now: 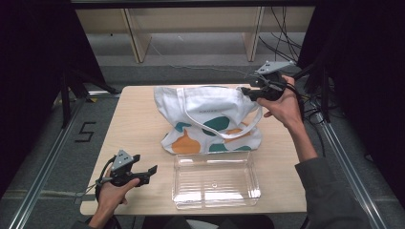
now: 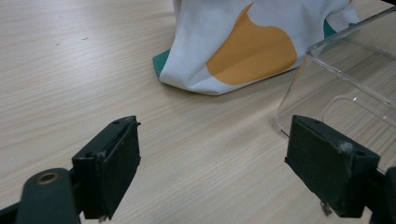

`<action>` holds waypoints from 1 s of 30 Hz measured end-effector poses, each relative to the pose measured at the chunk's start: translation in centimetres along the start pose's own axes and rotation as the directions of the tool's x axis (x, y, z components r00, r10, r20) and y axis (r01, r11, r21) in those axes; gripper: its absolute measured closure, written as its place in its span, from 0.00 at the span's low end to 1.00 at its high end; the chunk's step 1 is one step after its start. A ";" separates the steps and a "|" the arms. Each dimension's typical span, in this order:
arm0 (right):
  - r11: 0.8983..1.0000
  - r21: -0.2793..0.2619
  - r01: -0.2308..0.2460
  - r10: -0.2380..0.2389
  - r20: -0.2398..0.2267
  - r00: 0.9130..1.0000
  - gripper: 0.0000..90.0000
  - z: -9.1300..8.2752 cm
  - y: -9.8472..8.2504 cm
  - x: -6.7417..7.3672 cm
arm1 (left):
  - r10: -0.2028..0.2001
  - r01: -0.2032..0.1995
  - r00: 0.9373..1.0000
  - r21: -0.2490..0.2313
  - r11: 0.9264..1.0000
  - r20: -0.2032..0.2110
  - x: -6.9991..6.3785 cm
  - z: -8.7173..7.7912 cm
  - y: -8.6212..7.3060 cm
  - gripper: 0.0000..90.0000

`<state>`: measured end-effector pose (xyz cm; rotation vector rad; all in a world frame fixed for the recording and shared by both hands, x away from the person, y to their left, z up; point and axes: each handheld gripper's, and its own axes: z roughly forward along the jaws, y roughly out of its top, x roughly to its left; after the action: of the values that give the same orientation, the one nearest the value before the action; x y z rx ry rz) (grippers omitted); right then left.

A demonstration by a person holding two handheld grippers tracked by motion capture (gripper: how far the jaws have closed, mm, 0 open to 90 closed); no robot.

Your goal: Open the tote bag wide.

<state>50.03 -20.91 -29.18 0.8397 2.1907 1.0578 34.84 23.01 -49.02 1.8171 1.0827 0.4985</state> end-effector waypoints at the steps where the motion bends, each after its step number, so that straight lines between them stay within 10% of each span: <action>1: 1.000 0.006 0.019 -0.019 -0.011 1.000 0.71 0.4 0.3 -0.1 | 0.001 -0.001 1.000 0.000 1.000 -0.001 0.0 0.0 0.0 0.18; 8: 0.993 0.060 0.104 -0.100 -0.066 0.993 0.97 0.5 0.7 0.6 | 0.005 -0.005 1.000 -0.004 1.000 0.007 0.1 0.0 0.0 0.18; 16: 0.994 0.063 0.093 -0.088 -0.079 0.993 0.81 0.3 0.6 0.3 | 0.021 -0.021 1.000 0.002 1.000 0.005 0.1 0.0 0.0 0.18; 25: 0.991 0.071 0.111 -0.105 -0.077 0.991 0.98 0.5 0.6 0.5 | 0.021 -0.021 1.000 0.000 1.000 0.007 0.1 0.0 0.0 0.18; 30: 0.989 -0.025 0.144 -0.145 -0.057 0.988 0.99 -2.3 0.5 0.9 | 0.022 -0.022 1.000 -0.001 1.000 0.014 0.1 0.0 0.0 0.18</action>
<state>48.03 -21.09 -27.72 0.6365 2.2482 1.0441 34.89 23.07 -48.99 1.8306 1.0542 0.4987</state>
